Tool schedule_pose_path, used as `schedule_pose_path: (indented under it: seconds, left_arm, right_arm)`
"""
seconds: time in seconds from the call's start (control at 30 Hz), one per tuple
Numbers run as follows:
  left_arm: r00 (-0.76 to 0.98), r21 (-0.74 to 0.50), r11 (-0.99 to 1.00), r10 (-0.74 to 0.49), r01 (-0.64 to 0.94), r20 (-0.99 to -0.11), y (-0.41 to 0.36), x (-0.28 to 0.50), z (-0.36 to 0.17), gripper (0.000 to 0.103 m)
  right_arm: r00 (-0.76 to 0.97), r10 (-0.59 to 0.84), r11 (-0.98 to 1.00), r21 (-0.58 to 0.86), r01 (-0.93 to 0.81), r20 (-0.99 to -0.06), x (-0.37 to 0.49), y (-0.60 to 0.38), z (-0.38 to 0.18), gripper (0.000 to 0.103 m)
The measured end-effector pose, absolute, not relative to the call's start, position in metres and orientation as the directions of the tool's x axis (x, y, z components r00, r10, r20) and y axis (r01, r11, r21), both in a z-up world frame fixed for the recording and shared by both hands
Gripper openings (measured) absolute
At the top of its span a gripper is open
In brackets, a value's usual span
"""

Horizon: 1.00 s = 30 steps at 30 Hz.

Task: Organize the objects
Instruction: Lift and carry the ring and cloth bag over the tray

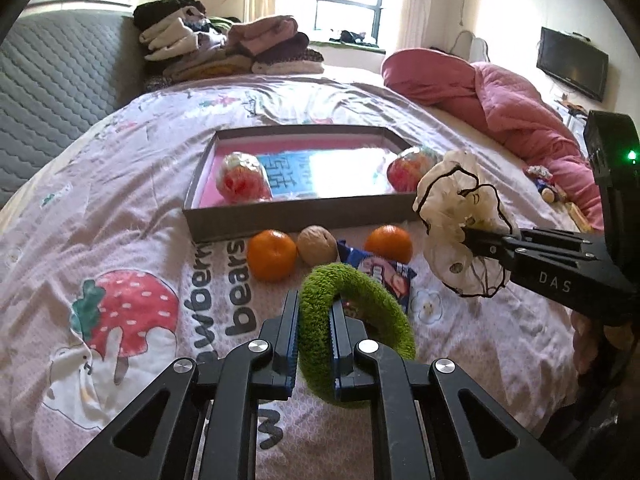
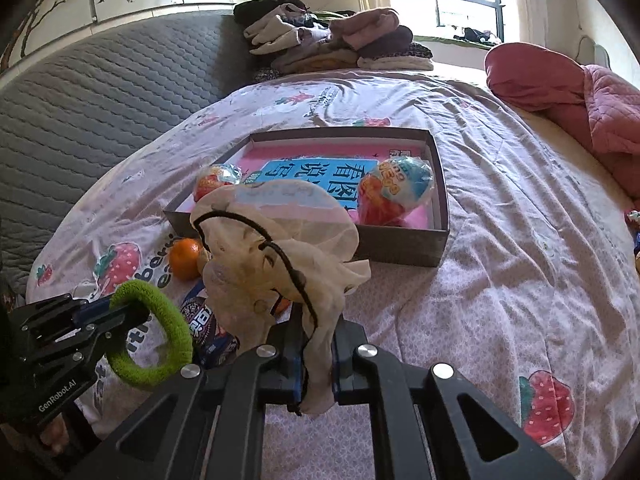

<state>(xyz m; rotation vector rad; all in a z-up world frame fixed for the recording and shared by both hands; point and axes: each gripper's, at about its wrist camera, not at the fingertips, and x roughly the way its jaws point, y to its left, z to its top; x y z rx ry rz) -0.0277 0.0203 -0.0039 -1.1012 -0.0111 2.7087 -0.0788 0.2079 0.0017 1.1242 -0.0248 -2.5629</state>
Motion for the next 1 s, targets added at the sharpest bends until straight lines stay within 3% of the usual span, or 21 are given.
schedule_pose_path:
  seconds: [0.5, 1.0]
  left_arm:
    - [-0.795, -0.06, -0.988, 0.15, -0.142, -0.588, 0.02, -0.037, 0.028, 0.012]
    - [-0.854, -0.083, -0.994, 0.1, -0.067, -0.51, 0.007, -0.061, 0.046, 0.012]
  right_arm:
    - [-0.665, -0.363, -0.928, 0.186, 0.324, -0.653, -0.078, 0.199, 0.021, 0.01]
    - [-0.756, -0.316, -0.948, 0.157, 0.278, -0.573, -0.087, 0.203, 0.043, 0.01]
